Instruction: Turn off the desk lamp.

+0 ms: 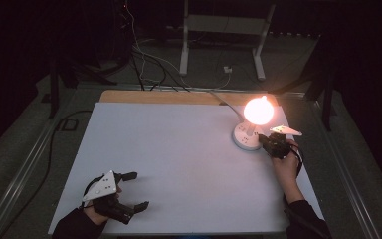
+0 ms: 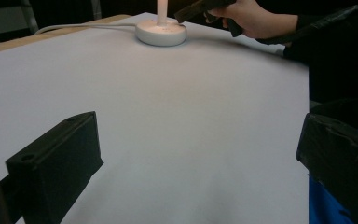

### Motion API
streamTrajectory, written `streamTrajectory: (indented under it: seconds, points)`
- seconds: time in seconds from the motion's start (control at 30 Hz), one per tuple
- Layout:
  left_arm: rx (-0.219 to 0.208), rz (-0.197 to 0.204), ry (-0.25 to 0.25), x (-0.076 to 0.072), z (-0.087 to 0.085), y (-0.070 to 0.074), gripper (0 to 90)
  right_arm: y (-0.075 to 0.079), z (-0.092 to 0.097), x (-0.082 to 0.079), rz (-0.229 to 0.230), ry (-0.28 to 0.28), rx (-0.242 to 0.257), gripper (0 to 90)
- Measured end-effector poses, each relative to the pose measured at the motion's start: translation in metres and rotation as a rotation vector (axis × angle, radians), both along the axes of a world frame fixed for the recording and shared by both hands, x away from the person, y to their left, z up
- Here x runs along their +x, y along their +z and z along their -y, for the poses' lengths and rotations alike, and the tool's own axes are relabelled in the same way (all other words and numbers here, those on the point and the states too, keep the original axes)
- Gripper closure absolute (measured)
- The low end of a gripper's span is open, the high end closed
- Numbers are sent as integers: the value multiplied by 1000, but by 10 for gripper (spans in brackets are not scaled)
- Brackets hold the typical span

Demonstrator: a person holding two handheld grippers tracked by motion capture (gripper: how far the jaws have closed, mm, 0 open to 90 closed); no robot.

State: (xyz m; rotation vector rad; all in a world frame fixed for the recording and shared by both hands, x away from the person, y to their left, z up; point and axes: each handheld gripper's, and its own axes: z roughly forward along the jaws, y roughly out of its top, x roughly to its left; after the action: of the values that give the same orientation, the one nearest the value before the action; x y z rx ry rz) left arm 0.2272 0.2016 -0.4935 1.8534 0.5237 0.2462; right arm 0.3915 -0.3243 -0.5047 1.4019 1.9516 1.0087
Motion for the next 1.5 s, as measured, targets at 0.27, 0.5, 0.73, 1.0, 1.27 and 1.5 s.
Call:
streamTrajectory:
  seconds: [0.27, 0.5, 0.73, 1.0, 1.27, 1.5]
  points:
    - [2, 2, -4, 0, 1, 0, 4, -2, -2, 1, -10, 5, -11, 900]
    - [-3, 1, -6, 0, 1, 0, 4, -3, -5, 0, 8, 10, -53, 900]
    - [-8, 3, -1, 0, 0, 0, 4, 0, -2, -1, 8, -1, -28, 900]
    - [-1, 4, -3, 0, 1, 0, 4, 23, 9, -9, 65, -28, 29, 900]
    - [-4, 1, -2, 0, 1, 0, 4, 28, 11, -10, 74, -38, 40, 900]
    - [-1, 1, -1, 0, 1, 0, 4, 26, 7, -9, 68, -31, 40, 900]
